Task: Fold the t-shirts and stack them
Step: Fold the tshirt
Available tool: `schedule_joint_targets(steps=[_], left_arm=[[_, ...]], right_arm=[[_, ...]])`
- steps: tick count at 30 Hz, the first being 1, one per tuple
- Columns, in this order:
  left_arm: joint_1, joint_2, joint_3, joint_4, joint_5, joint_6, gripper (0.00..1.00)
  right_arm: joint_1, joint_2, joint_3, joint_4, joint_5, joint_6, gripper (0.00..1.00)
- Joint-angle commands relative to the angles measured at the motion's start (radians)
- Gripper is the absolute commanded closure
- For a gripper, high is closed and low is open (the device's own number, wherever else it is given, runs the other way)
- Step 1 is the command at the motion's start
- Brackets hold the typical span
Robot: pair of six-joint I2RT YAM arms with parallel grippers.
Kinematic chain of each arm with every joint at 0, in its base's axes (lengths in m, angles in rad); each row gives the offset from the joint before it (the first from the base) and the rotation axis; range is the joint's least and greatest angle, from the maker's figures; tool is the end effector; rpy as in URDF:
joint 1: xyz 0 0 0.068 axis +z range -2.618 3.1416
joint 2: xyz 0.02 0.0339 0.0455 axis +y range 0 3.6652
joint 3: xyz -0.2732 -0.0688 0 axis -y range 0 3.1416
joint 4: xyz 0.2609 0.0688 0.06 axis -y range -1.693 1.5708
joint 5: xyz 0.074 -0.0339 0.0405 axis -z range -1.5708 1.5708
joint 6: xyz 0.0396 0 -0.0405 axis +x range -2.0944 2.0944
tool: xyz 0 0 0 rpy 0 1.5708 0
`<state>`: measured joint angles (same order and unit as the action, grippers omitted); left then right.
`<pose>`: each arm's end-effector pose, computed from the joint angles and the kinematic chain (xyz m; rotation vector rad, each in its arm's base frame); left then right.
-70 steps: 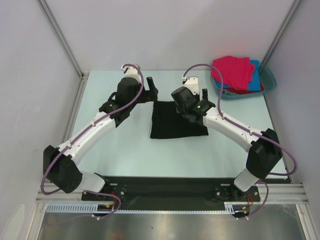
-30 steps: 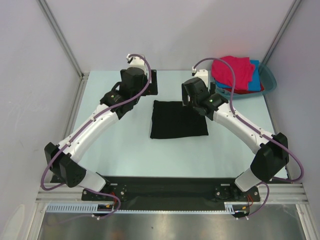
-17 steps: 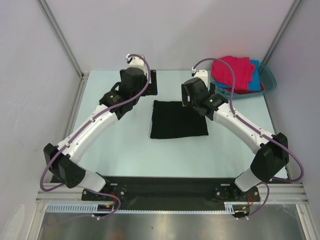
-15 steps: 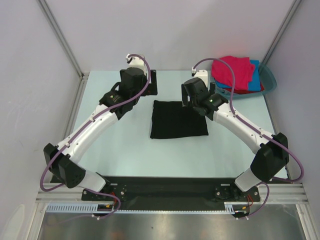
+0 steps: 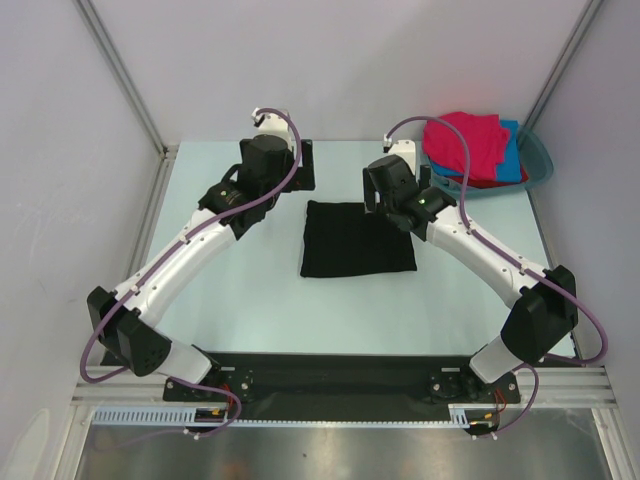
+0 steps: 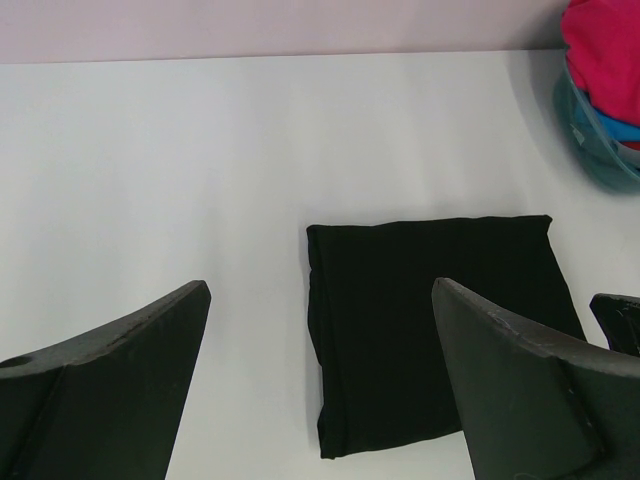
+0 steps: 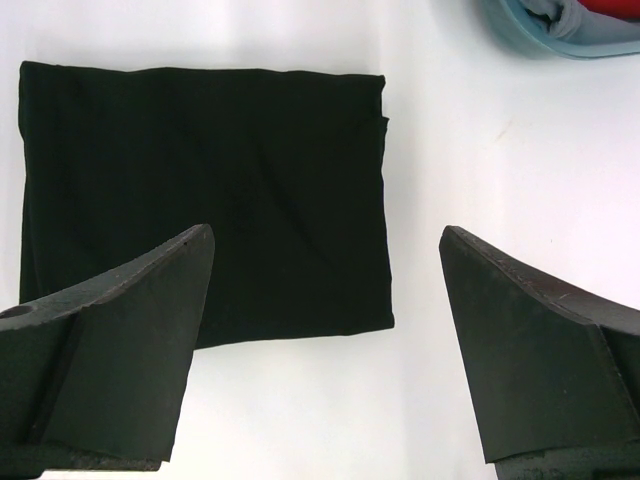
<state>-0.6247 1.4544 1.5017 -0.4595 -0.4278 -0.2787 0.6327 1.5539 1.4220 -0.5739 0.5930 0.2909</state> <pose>0.2910 -0.1895 0.4130 0.0620 1.9469 -0.1738 0.3060 0.1969 0.3425 -0.0659 2.1412 -0.1438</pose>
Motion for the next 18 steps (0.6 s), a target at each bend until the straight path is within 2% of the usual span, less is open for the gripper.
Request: schedule_joint_targets(steps=[1,11,18], left_arm=[[-0.007,-0.022,0.022,0.002,-0.019,0.009,0.00],[-0.007,-0.017,0.026,0.002,-0.012,0.000,0.00],[-0.041,0.027,0.106,-0.034,-0.015,0.004,0.00]], right_arm=[[-0.004,-0.028,0.032,-0.006,0.013,-0.002,0.00],[-0.004,-0.026,0.032,-0.009,0.013,-0.002,0.00],[-0.007,-0.040,0.060,-0.046,0.045,-0.009,0.00]])
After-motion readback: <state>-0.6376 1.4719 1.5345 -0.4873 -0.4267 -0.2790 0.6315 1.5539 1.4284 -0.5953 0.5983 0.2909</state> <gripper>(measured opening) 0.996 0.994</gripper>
